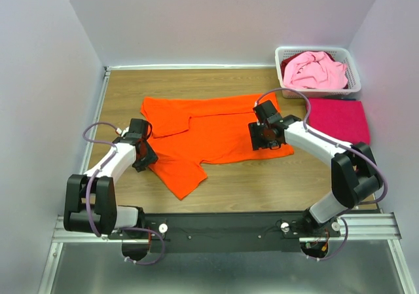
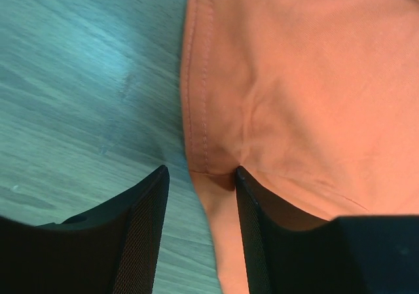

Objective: Fold and stack the t-shirts
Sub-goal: Fold the tshirt

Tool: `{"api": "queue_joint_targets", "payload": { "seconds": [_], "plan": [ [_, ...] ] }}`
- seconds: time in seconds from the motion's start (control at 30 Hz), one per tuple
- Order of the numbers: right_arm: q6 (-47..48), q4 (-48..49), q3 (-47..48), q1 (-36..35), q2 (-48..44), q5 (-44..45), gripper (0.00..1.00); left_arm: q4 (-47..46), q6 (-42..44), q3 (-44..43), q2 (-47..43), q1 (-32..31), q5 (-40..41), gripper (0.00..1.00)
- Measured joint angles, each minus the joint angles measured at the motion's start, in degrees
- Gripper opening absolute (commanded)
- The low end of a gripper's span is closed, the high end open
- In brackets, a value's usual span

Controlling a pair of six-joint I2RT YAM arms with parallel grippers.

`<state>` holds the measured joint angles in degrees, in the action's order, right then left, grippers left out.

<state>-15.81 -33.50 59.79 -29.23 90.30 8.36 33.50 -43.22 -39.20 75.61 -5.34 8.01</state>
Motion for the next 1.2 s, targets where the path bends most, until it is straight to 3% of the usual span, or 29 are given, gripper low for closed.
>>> {"api": "queue_joint_targets", "payload": {
  "seconds": [0.47, 0.87, 1.03, 1.07, 1.1, 1.13, 1.2],
  "plan": [
    [0.1, 1.0, -1.4, 0.1, 0.0, 0.0, 0.66, 2.4, -1.1, -1.6, -2.7, 0.0, 4.3, 0.49],
    [0.0, 1.3, -2.4, 0.7, -0.5, 1.4, 0.66, -0.2, 0.2, -1.2, 3.5, 0.0, 4.2, 0.44],
    [-0.5, 1.7, -3.2, 1.4, -2.3, 3.2, 0.66, -0.6, 1.0, -1.2, 3.8, 0.0, 4.0, 0.26],
    [-0.6, 1.9, -3.3, 1.7, -2.8, 3.5, 0.66, -0.8, 1.0, -1.3, 3.8, 0.0, 4.0, 0.18],
    [-0.7, 2.2, -3.7, 2.3, -3.4, 3.9, 0.67, -1.0, 1.1, -1.3, 3.9, 0.0, 3.9, 0.16],
    [-0.9, 2.4, -3.9, 2.7, -3.8, 4.2, 0.67, -1.2, 1.4, -1.3, 4.0, 0.0, 3.8, 0.06],
    [-1.4, 2.6, -4.5, 4.4, -4.7, 4.9, 0.67, -1.5, 1.4, -1.4, 4.0, 0.0, 3.7, 0.00]
  ]
}}
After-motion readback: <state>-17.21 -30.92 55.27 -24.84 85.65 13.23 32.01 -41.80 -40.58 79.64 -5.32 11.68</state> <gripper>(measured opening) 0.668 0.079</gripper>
